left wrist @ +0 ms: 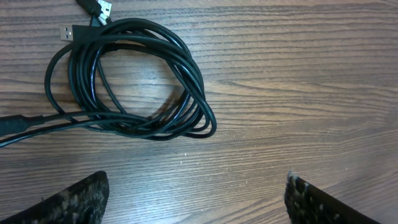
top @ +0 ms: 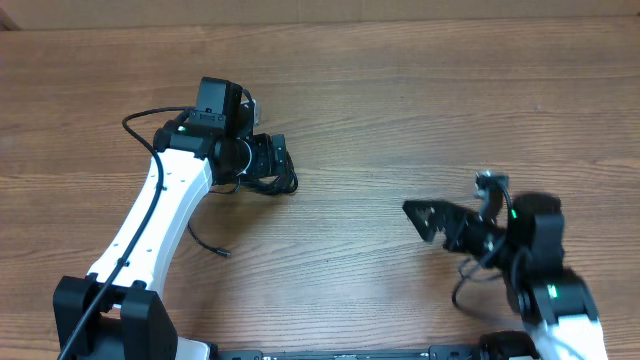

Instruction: Untangle cables

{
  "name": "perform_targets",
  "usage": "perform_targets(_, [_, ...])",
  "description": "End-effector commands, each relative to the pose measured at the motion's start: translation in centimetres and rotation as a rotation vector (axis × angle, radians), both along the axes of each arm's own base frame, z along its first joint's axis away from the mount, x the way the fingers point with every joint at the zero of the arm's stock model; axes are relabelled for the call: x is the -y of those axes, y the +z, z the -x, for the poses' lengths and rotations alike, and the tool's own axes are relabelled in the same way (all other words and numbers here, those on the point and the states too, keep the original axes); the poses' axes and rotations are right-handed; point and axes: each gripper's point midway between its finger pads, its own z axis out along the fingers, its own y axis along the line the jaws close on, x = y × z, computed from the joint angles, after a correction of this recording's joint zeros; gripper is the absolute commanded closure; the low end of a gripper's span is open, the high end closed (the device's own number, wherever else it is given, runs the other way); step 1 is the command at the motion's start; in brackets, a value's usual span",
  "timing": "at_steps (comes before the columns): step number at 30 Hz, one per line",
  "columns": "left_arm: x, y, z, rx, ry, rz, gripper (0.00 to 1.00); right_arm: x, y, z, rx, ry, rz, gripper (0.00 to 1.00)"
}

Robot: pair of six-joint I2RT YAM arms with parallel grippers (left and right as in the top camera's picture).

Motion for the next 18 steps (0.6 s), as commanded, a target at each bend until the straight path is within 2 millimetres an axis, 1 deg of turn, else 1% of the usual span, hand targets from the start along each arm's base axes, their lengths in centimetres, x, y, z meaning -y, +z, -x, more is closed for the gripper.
perform_targets(1, [0.5, 0.0, 0.4, -0.01, -0.024, 0.012, 0.07, -1.7, 0.3, -2.2, -0.055, 0.077, -0.06, 0.0])
perform_targets(2, [0.4, 0.0, 0.5, -0.014, -0.024, 0.01, 0.05, -2.1, 0.2, -2.9, -0.053, 0.099, -0.079, 0.0])
perform_targets(4, [0.4, -0.1, 0.6, -0.02, -0.024, 0.006, 0.0, -3.2, 0.3, -3.5, -0.058, 0.161, -0.143, 0.0])
perform_targets(6, [0.3, -0.2, 0.5, -0.014, -0.03, -0.005, 0.0, -4.4, 0.0, -4.3, -0.14, 0.165, -0.254, 0.0])
perform_targets(8, [-0.1, -0.2, 0.2, -0.001, -0.021, -0.026, 0.0, -5.5, -0.6, -4.7, -0.191, 0.179, -0.301, 0.01])
perform_targets(13, [-0.3, 0.0, -0.7, 0.035, -0.012, -0.04, 0.0, -7.1, -2.7, -4.8, -0.239, 0.228, -0.297, 0.27])
perform_targets(14, [-0.6, -0.1, -0.8, 0.04, -0.006, -0.057, 0.0, -7.1, -3.0, -4.9, -0.243, 0.223, -0.291, 0.31])
perform_targets(15, [-1.1, -0.1, -1.0, 0.047, 0.006, -0.082, 0.0, -7.1, -3.2, -5.0, -0.243, 0.213, -0.282, 0.38])
perform_targets(16, [-1.6, -0.2, -1.2, 0.057, 0.019, -0.115, 0.0, -6.9, -3.4, -5.3, -0.24, 0.192, -0.266, 0.47])
perform_targets(17, [-2.4, -0.2, -1.6, 0.074, 0.037, -0.154, 0.01, -6.5, -3.7, -5.7, -0.234, 0.164, -0.244, 0.53])
perform_targets(18, [-2.6, -0.1, -1.9, 0.086, 0.045, -0.169, 0.0, -6.3, -3.9, -5.9, -0.231, 0.148, -0.232, 0.56])
